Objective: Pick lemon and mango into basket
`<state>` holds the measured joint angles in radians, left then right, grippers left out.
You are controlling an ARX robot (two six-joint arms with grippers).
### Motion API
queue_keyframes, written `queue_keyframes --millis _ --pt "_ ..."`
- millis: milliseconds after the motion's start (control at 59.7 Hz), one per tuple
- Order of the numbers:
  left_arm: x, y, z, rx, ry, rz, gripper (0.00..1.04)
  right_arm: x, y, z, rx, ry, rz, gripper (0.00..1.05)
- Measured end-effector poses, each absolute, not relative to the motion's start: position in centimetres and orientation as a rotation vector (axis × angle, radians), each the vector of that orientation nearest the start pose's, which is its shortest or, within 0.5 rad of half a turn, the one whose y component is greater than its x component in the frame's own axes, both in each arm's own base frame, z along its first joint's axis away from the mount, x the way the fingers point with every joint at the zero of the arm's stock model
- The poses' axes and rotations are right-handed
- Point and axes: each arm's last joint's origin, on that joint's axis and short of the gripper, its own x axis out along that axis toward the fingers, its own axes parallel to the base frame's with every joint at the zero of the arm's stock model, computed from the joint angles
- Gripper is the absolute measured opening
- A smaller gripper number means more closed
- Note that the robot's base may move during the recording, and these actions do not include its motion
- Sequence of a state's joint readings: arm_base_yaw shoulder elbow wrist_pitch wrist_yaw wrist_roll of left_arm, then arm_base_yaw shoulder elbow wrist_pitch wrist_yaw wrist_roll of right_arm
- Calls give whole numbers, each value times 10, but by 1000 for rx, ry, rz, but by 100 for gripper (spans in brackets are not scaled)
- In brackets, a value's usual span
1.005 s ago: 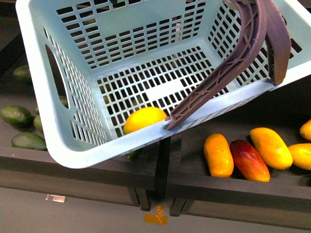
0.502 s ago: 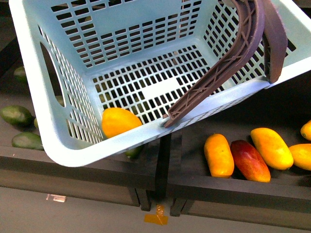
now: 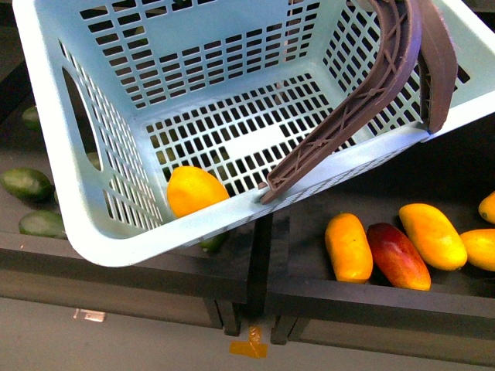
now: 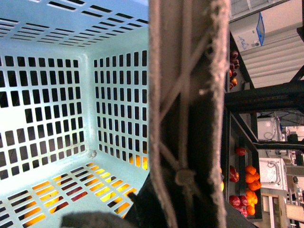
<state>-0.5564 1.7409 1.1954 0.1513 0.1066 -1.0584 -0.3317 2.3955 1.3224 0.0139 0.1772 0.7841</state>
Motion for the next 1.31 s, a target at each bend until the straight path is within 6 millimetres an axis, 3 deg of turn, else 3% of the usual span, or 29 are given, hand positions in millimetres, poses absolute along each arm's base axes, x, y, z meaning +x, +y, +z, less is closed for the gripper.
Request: queue_keyframes --millis 234,435,787,1038,1306 --pt "333 -211 251 -915 692 -380 4 416 -148 -13 762 862 -902 96" --pt "333 -211 251 -916 693 -381 4 431 -147 -23 752 860 -914 96" --pt "333 -211 251 -916 693 -380 4 439 -140 -42 733 894 -920 96" --pt "333 -211 251 -916 693 -380 4 439 -140 -42 739 880 -901 66" --pt "333 -211 251 -915 692 -380 4 419 -139 -24 746 859 -769 59"
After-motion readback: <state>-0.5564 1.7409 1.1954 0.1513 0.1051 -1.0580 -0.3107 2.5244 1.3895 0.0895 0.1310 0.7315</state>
